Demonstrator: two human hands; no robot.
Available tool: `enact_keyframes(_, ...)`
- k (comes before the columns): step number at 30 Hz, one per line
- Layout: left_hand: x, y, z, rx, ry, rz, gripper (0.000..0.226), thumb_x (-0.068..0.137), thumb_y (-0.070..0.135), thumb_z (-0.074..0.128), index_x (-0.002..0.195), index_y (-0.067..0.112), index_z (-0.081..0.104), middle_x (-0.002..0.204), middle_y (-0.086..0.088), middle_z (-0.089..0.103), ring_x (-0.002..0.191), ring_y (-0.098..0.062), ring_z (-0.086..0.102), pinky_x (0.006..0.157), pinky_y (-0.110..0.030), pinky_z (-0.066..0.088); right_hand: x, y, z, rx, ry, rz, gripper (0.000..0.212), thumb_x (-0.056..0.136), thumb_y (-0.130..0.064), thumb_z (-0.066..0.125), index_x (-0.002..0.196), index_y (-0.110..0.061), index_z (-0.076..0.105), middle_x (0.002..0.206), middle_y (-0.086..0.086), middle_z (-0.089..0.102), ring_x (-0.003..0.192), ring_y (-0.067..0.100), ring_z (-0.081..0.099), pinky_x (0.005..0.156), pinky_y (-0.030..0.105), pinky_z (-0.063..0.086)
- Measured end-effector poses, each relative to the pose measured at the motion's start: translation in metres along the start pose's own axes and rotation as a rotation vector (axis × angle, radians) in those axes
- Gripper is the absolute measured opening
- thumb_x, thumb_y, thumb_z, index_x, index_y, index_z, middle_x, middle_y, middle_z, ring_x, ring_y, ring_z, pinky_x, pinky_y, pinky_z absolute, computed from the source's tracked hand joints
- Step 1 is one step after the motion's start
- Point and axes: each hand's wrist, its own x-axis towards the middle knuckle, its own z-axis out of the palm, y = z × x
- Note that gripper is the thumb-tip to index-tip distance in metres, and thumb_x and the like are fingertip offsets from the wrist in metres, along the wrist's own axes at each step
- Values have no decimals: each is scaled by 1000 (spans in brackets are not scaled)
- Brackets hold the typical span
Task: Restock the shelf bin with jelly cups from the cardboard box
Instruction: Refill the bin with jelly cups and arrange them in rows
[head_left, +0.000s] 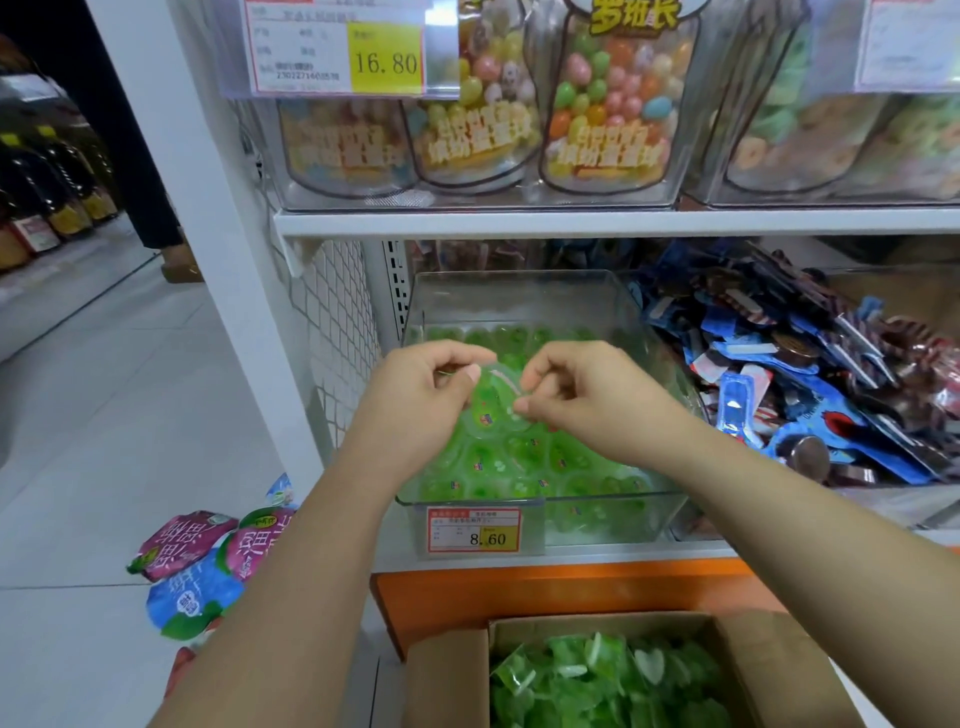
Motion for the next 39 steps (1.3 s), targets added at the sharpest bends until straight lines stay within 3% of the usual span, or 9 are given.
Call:
enact_keyframes(3,4,-8,2,448,99,146,30,94,12,53,117,26,66,111,0,67,102,-20,61,99,-35,40,1,15,13,222,-10,247,15,83,-9,68,73,-15,60,57,-2,62,52,10,56,56,23,49)
enact_keyframes(5,5,-18,-1,882,77,251,36,93,12,54,123,31,61,122,6,63,122,-18,51,113,-50,15,1,23,23,358,-48,415,15,86,-4,64,75,-10,58,63,4,60,51,10,54,51,18,47)
enact_keyframes(9,-3,-28,-2,1212,-157,128,38,92,18,54,120,43,58,131,16,56,144,-15,20,106,-64,-13,5,33,35,454,-77,552,19,90,0,57,72,-8,57,63,6,59,48,9,52,45,16,46)
enact_keyframes(15,-12,-25,6,1370,-221,70,30,90,13,51,106,33,66,115,11,63,147,-26,7,82,-64,-37,15,36,43,413,-149,606,20,90,-2,57,71,-8,57,67,8,60,53,13,52,52,21,47)
enact_keyframes(23,-14,-19,8,1408,-261,65,43,85,2,50,115,30,64,124,8,59,147,-29,4,84,-65,-31,18,37,46,358,-146,566,18,89,-6,60,71,-4,61,67,10,62,49,13,52,48,20,48)
enact_keyframes(26,-13,-21,7,1392,-250,73,43,85,2,52,116,30,63,120,10,60,146,-28,8,87,-67,-29,13,36,38,195,-115,510,20,88,-16,64,80,3,66,74,14,67,59,18,58,66,31,55)
enact_keyframes(30,-21,-18,10,1171,15,330,33,75,9,73,99,31,73,105,9,68,123,-28,52,104,-71,6,-25,19,17,7,148,169,2,85,-18,66,86,-17,66,71,-2,64,65,16,59,65,24,48)
enact_keyframes(34,-56,-21,44,726,193,716,22,81,13,57,97,20,71,90,4,69,84,-21,64,89,-39,45,-99,17,6,64,271,-129,17,80,-17,67,75,-32,60,58,-3,59,53,15,51,53,20,41)
enact_keyframes(39,-119,-55,112,608,-113,586,26,82,17,50,97,23,70,91,9,67,75,-13,64,66,-25,48,-177,110,41,44,232,169,18,80,-15,69,76,-30,61,56,-10,55,53,2,47,54,16,37)
